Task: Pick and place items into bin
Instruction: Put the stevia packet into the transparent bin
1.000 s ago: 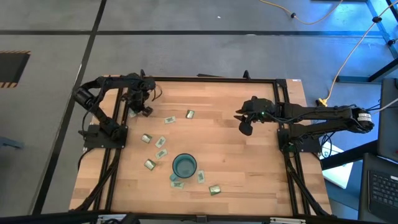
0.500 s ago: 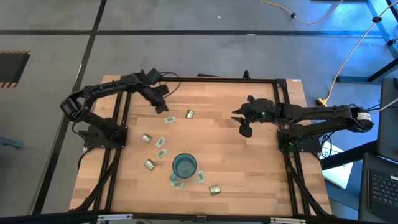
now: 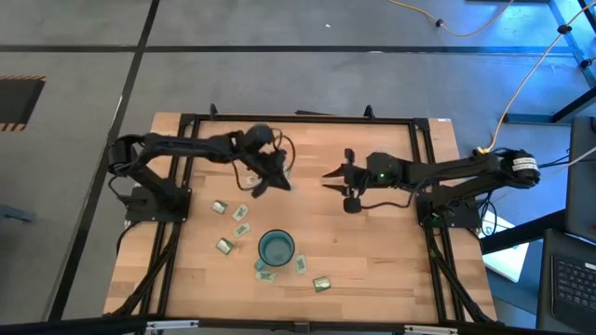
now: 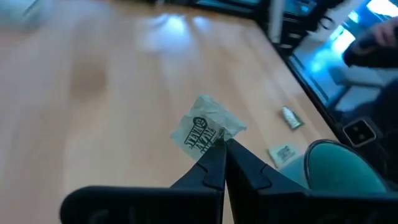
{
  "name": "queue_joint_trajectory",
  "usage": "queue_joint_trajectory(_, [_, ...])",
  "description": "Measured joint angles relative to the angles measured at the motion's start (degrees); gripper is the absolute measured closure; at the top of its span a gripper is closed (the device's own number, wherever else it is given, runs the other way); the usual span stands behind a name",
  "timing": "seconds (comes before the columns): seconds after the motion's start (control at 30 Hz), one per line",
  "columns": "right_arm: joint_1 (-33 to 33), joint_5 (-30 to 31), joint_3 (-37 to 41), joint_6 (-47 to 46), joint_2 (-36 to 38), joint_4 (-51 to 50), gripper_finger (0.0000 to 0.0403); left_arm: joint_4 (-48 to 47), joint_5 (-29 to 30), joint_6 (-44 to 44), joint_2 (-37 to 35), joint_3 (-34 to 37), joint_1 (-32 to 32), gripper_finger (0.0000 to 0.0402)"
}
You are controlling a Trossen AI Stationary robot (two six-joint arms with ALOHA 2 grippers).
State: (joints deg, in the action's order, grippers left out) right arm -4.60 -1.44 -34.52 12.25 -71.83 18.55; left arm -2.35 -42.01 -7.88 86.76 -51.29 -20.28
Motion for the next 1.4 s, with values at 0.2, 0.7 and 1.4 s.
queue_joint_trajectory(0.2, [0.0,-7.4,0.0,-3.5,-6.1,8.2,0.0276,8.7,0.0,-5.2,2.0,0.0,5.3,0.0399])
queue_joint_trajectory(0.7, [0.0,-14.2,0.0,-10.7,-9.3,14.3,0.0276,16.1,0.6,-11.4,2.3,0.0,7.6,0.0399])
queue_joint_trajectory(1.4, [0.0,-18.3,0.0,-12.3,-9.3,16.5,0.0330,20.4,6.9,-19.5,2.3,0.0,7.9,0.0399])
